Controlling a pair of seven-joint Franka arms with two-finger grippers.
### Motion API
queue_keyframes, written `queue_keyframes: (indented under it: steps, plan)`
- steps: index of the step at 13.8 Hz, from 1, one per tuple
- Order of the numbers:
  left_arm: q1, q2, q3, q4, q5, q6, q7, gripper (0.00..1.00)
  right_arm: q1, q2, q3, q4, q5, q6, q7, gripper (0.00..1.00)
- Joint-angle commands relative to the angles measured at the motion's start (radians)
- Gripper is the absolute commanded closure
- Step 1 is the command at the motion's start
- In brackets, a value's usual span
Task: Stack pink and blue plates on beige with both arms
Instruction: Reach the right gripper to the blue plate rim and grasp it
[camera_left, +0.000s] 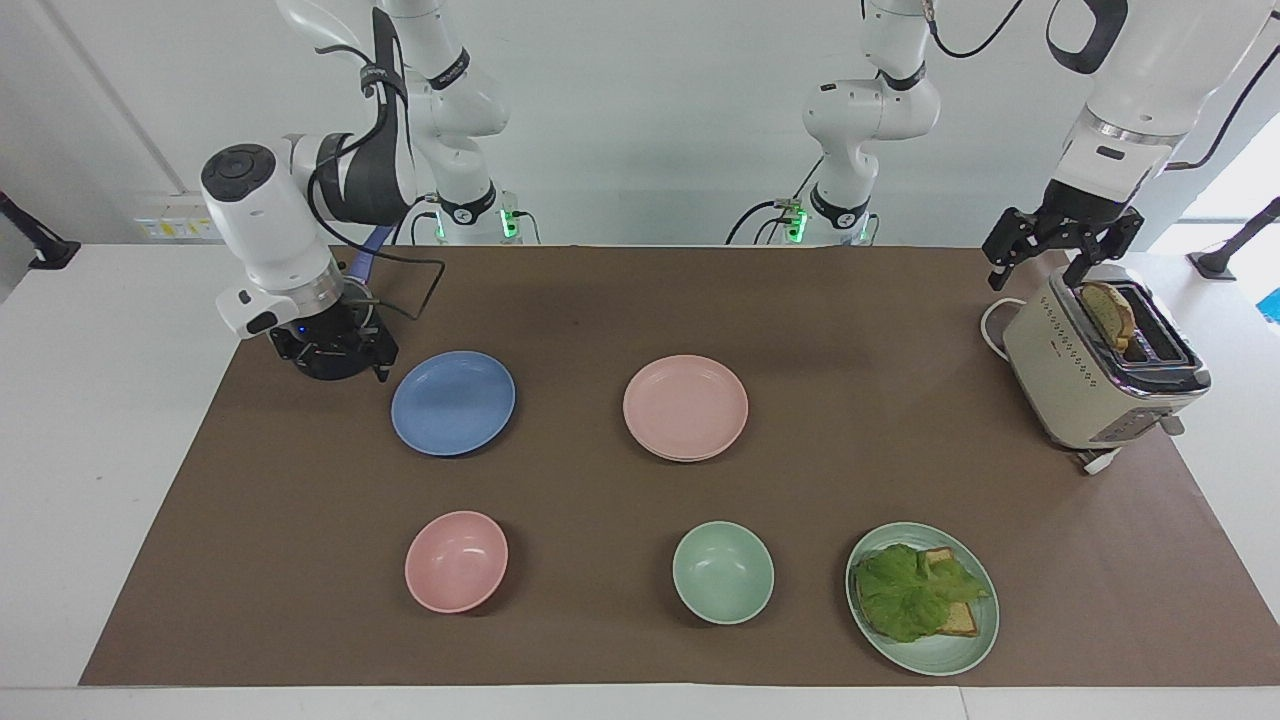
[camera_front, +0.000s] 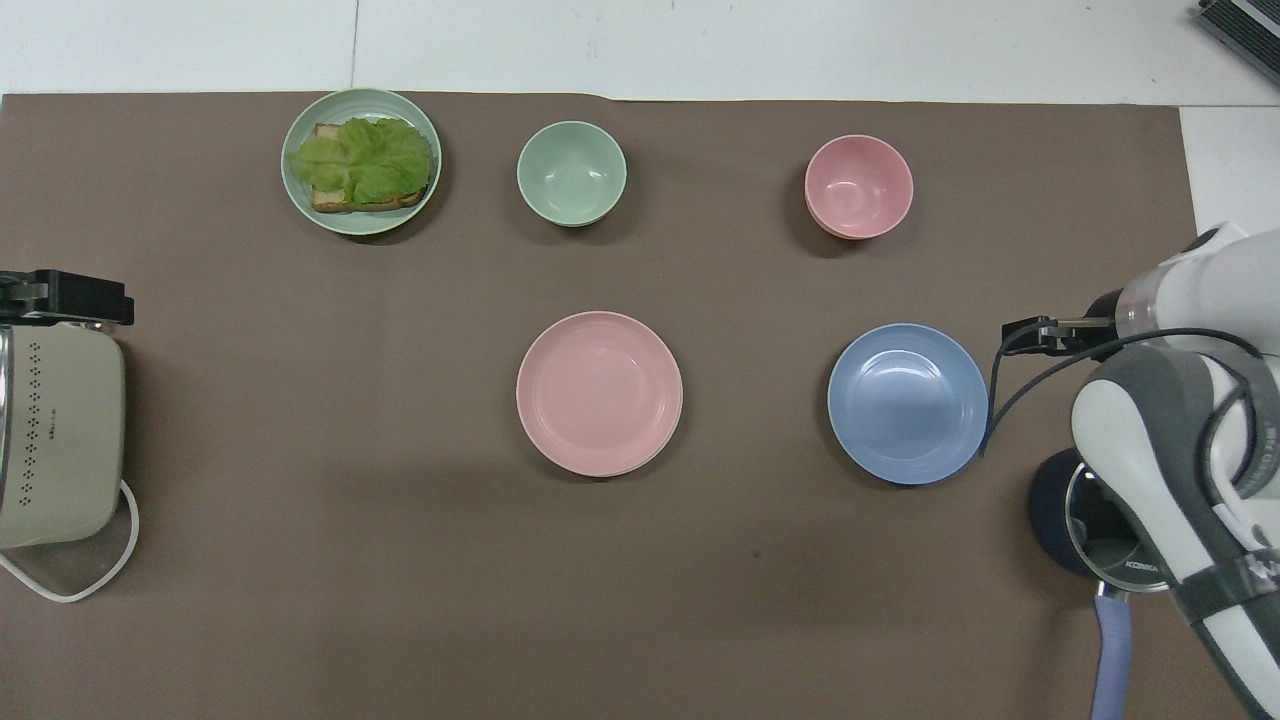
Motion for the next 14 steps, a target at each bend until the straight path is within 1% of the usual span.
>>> queue_keyframes:
  steps: [1,2,5,7,9,10,11,12,14]
  plan:
    - [0.012,-0.007,-0.009,-0.001,0.016,-0.018,0.003,0.0,-0.002,0.041,0.003,-0.03,0.022,0.051,-0.037,0.0]
    - [0.012,-0.007,-0.009,-0.001,0.016,-0.018,0.003,0.0,0.001,0.041,0.003,-0.059,0.024,0.072,-0.039,0.0]
    - [0.012,-0.007,-0.009,-0.001,0.016,-0.018,0.003,0.0,0.001,0.05,0.005,-0.143,0.028,0.196,-0.059,0.0]
    - [0.012,-0.007,-0.009,-0.001,0.016,-0.018,0.003,0.0,0.001,0.061,0.005,-0.188,0.077,0.252,-0.101,0.03]
    - [0.012,-0.007,-0.009,-0.001,0.016,-0.018,0.003,0.0,-0.002,0.087,0.003,-0.202,0.132,0.292,-0.154,0.08]
    - [0.012,-0.007,-0.009,-0.001,0.016,-0.018,0.003,0.0,-0.002,0.093,0.003,-0.205,0.155,0.297,-0.167,0.13]
    - [0.012,-0.007,-0.009,-0.001,0.016,-0.018,0.003,0.0,-0.002,0.092,0.003,-0.212,0.166,0.297,-0.172,0.15]
    - [0.012,-0.007,-0.009,-0.001,0.016,-0.018,0.003,0.0,-0.004,0.092,0.005,-0.212,0.169,0.297,-0.174,0.2]
    - [0.012,-0.007,-0.009,-0.001,0.016,-0.018,0.003,0.0,-0.004,0.092,0.005,-0.212,0.185,0.297,-0.175,0.33]
